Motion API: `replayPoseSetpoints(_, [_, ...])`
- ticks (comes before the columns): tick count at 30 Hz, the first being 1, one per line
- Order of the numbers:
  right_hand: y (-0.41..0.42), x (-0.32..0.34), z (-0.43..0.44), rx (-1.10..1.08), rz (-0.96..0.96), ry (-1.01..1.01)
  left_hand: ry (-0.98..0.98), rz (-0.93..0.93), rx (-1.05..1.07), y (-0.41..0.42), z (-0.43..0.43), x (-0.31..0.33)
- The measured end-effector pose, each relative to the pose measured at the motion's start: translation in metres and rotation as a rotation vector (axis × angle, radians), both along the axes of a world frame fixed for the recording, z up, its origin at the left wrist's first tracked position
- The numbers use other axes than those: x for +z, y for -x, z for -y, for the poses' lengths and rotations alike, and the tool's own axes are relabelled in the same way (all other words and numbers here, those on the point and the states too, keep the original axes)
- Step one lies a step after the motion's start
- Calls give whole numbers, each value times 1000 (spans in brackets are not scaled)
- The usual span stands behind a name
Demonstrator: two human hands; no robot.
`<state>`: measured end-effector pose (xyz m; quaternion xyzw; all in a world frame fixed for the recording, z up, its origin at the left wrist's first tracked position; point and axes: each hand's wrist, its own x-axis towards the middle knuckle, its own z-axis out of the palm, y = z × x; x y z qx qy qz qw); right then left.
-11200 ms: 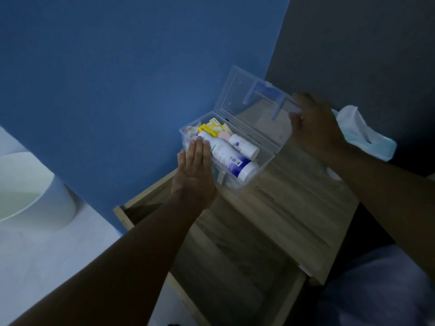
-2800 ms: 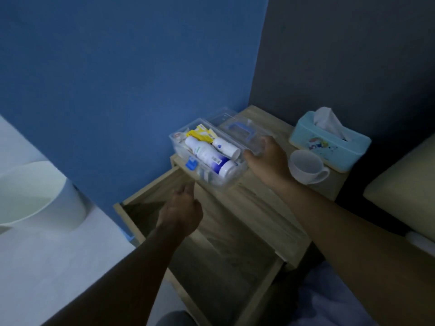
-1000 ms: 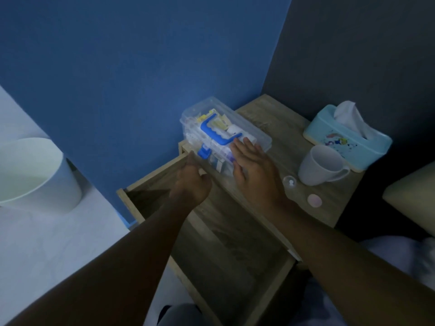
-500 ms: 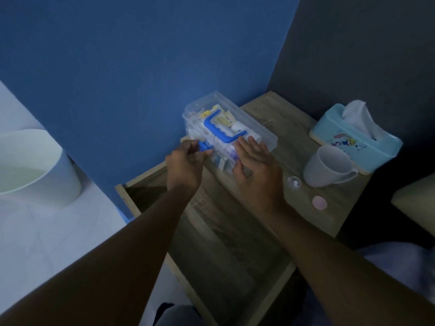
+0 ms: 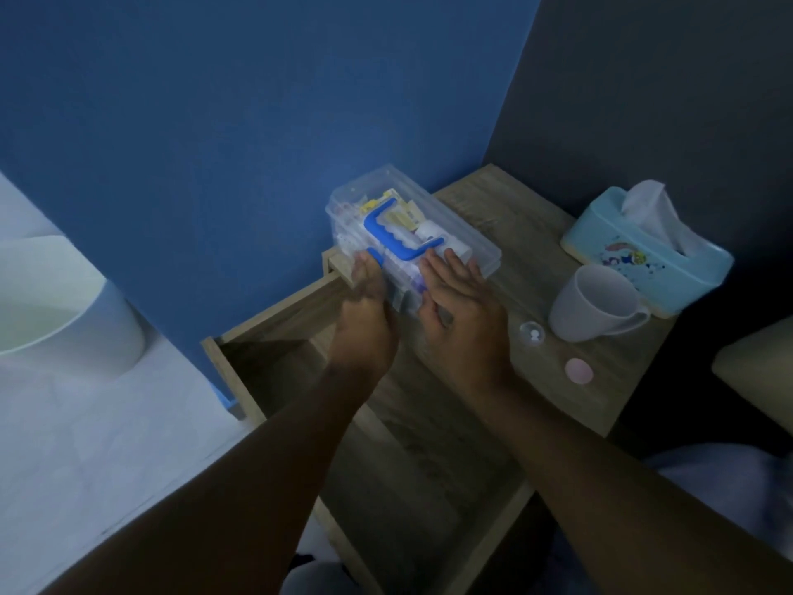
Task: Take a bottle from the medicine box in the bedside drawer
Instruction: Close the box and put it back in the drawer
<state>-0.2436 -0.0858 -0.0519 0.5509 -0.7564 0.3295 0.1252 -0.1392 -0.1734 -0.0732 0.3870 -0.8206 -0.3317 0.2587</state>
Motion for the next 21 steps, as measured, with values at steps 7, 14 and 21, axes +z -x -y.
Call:
replayPoseSetpoints(7, [4,6,-3,33,-6,-7,-49,148,-337,-20,-8,-19])
replayPoseSetpoints(14, [-4,24,-1,5,221,11,-99,67,78,-28,25,-1])
replayPoseSetpoints(21, [17,43,13,-376,608,113,-158,-44,285,-7,87,34])
